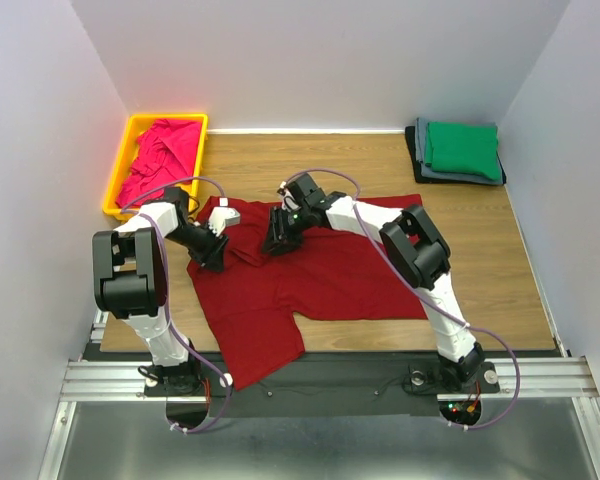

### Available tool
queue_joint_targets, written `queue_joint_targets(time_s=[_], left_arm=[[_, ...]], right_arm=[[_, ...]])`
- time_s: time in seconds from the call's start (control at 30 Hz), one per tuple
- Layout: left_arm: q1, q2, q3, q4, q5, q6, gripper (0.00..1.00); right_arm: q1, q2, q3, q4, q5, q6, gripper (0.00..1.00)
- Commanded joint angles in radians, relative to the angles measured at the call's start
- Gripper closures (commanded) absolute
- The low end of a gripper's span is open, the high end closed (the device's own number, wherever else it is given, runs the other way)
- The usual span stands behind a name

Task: Fold and stack the t-shirts
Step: Fold the tshirt

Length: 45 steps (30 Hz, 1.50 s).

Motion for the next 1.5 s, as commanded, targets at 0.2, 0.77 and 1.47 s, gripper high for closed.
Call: queue_joint_targets(time_s=[0.2,0.77,1.47], left_arm=[[0.008,-0.032,0.041,-0.067,0.035,0.041,0.92],[0.014,-0.261,0.054,-0.219,-0.083,0.377,1.00],[-0.075,-0.292,0.101,0.000,-0.099,0.092,0.55]], right_arm=[[0.009,-0.030,0.015,0.031,-0.070,0.002,0.96],[0.000,-0.133,-0.103,0.009,-0.199,-0.146,0.99],[-0.252,-0.409,-0.114,-0.313,0.110,-0.692,0.49]])
